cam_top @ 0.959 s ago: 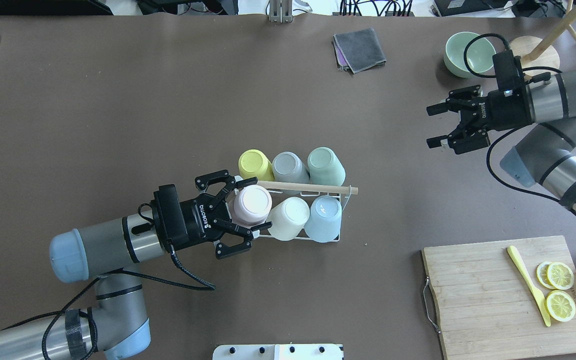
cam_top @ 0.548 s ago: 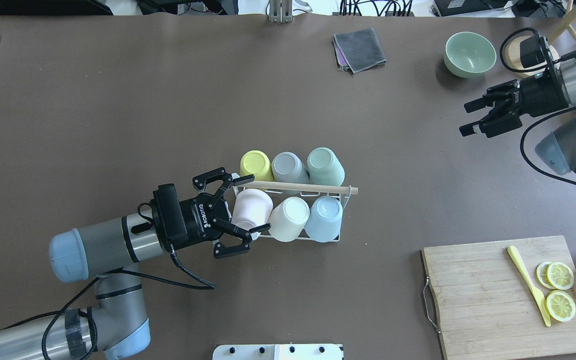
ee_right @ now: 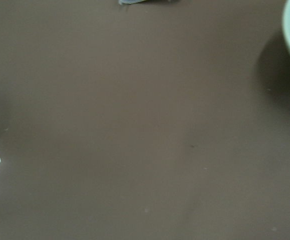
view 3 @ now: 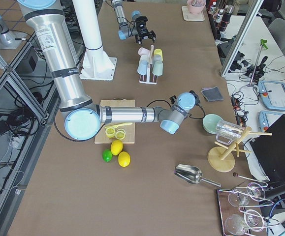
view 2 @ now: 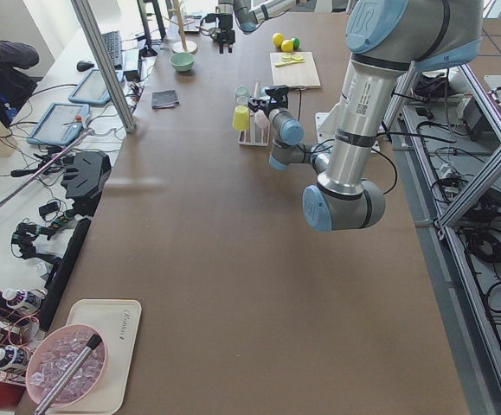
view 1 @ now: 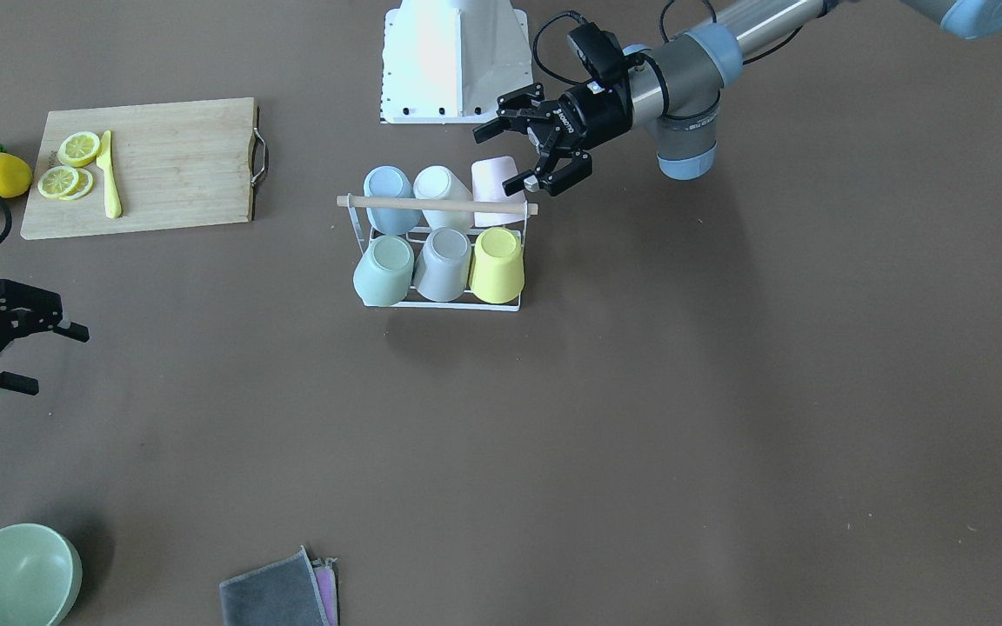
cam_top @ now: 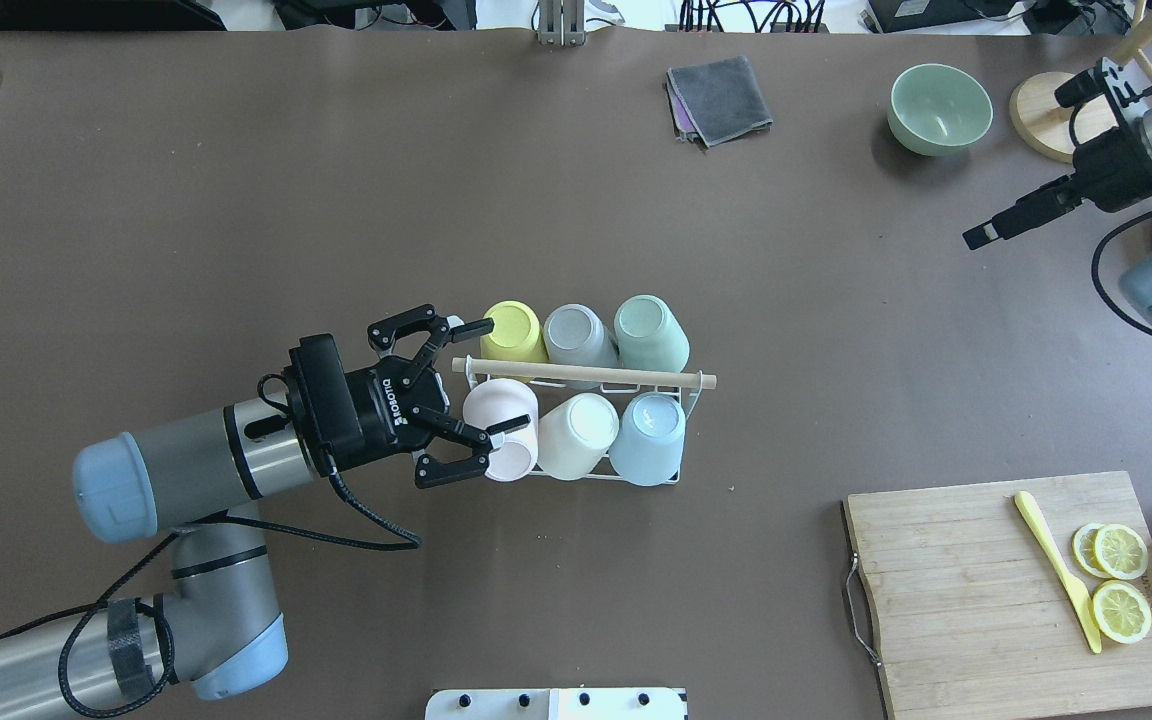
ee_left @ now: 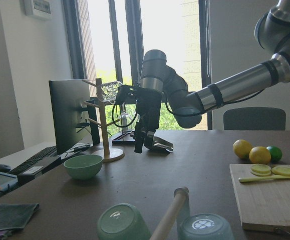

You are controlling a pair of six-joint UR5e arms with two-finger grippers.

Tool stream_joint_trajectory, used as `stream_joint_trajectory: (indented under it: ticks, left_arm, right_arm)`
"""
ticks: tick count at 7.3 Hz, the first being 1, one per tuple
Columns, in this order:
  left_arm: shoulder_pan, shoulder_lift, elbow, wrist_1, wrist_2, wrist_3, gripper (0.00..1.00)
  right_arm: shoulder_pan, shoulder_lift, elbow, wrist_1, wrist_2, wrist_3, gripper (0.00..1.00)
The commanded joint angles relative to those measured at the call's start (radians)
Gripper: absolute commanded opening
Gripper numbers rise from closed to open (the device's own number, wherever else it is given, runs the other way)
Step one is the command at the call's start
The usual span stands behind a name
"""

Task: Place cup on cup holder

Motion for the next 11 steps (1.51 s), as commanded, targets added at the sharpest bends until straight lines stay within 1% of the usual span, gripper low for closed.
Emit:
stream_joint_trajectory:
  ticks: [1,2,3,4,5,6,7,8,9,10,11]
  left_arm:
    - [-0.048,0.047,-0.081,0.157,-0.002,-0.011,0.99]
    - [-0.069,0.060,-0.136,0.276,-0.008,-0.065,0.98]
    - [-0.112,0.065,-0.204,0.444,-0.049,-0.074,0.98]
    - [-0.155,0.070,-0.250,0.602,-0.073,-0.073,0.98]
    - [-0.201,0.070,-0.287,0.777,-0.084,-0.070,0.98]
    - [-0.241,0.067,-0.324,0.923,-0.099,-0.068,0.98]
    - [-0.263,0.065,-0.335,1.014,-0.099,-0.067,0.98]
    - [-0.284,0.061,-0.335,1.102,-0.099,-0.062,0.98]
    - [-0.310,0.056,-0.347,1.217,-0.105,-0.061,0.99]
    - [-0.338,0.056,-0.370,1.362,-0.117,-0.061,0.98]
    - [-0.367,0.055,-0.372,1.485,-0.123,-0.061,0.98]
  right_arm:
    - [0.126,0.000,0.017,-0.329,-0.024,-0.109,1.00]
    - [0.157,-0.001,0.018,-0.400,-0.065,-0.109,1.00]
    - [0.197,0.002,0.020,-0.516,-0.146,-0.114,1.00]
    - [0.223,0.001,0.020,-0.621,-0.194,-0.118,1.00]
    - [0.273,-0.001,0.018,-0.725,-0.263,-0.229,1.00]
    - [0.298,0.000,0.017,-0.813,-0.285,-0.311,1.00]
    - [0.326,-0.001,0.020,-0.849,-0.287,-0.314,1.00]
    - [0.346,-0.016,0.035,-0.861,-0.282,-0.315,1.00]
    - [0.358,-0.066,0.134,-0.940,-0.279,-0.315,1.00]
    - [0.357,-0.117,0.253,-1.064,-0.287,-0.315,1.00]
    - [0.366,-0.151,0.306,-1.087,-0.291,-0.321,1.00]
